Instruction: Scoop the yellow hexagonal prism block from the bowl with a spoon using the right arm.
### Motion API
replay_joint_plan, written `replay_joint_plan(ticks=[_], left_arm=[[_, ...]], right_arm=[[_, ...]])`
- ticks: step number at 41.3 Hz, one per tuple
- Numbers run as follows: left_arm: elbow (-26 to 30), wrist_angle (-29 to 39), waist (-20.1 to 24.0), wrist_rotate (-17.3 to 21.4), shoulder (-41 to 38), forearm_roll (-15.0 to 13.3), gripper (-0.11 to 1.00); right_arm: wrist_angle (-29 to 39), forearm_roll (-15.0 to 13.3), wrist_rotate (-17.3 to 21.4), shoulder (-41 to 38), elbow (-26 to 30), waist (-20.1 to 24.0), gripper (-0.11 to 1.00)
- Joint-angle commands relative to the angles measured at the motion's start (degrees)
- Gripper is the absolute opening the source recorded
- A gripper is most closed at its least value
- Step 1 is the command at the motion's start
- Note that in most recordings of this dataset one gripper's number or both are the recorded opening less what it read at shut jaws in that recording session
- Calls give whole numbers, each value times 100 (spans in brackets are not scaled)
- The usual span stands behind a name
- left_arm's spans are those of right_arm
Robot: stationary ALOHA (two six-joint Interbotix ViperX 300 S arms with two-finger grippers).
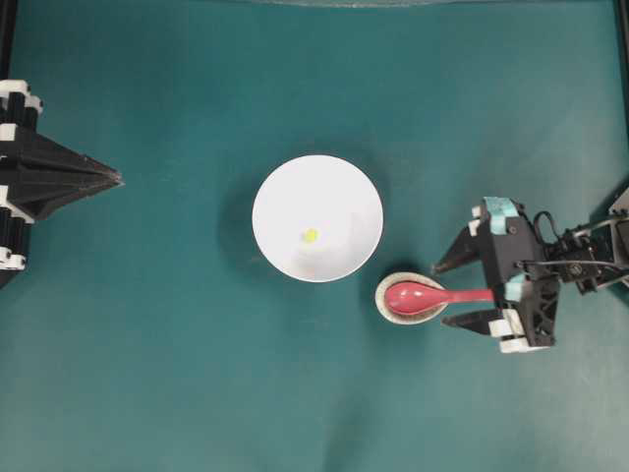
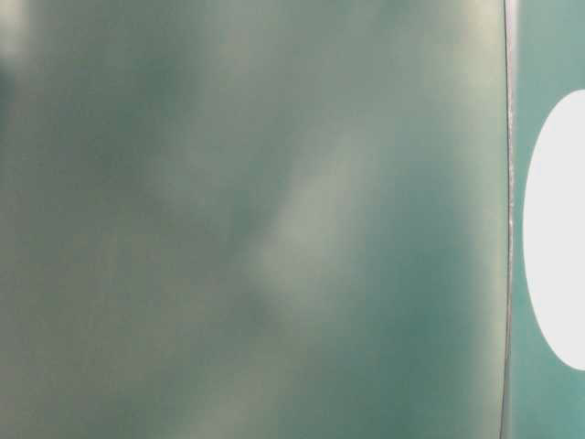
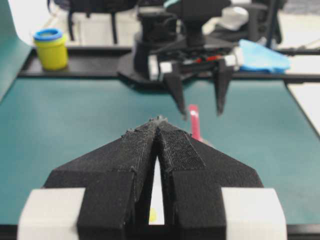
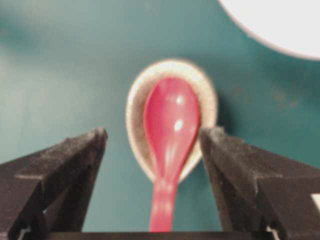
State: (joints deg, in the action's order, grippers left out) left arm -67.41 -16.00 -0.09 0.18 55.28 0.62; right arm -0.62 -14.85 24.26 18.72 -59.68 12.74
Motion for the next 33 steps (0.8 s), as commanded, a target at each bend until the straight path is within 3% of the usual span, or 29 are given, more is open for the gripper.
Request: replay_joint_plan(ticks=[1,10,21,26,33], left_arm=[[149,-26,0,9,-70,9,0],[141,-18,0,26,-79,9,0],[141,-18,0,26,-79,9,0],[141,-18,0,26,-79,9,0],[141,-18,0,26,-70,9,0]], right_arm=[[-422,-9,9,0,-176,9,69],[-1477,141,9,-220,-773,9,69],[-2856,756,-264,-519,-1195,-18,69],[-3243,1301,-782,-563,-1274,-18,69],[-4034,2479,-1626,-686,-1459,18,69]])
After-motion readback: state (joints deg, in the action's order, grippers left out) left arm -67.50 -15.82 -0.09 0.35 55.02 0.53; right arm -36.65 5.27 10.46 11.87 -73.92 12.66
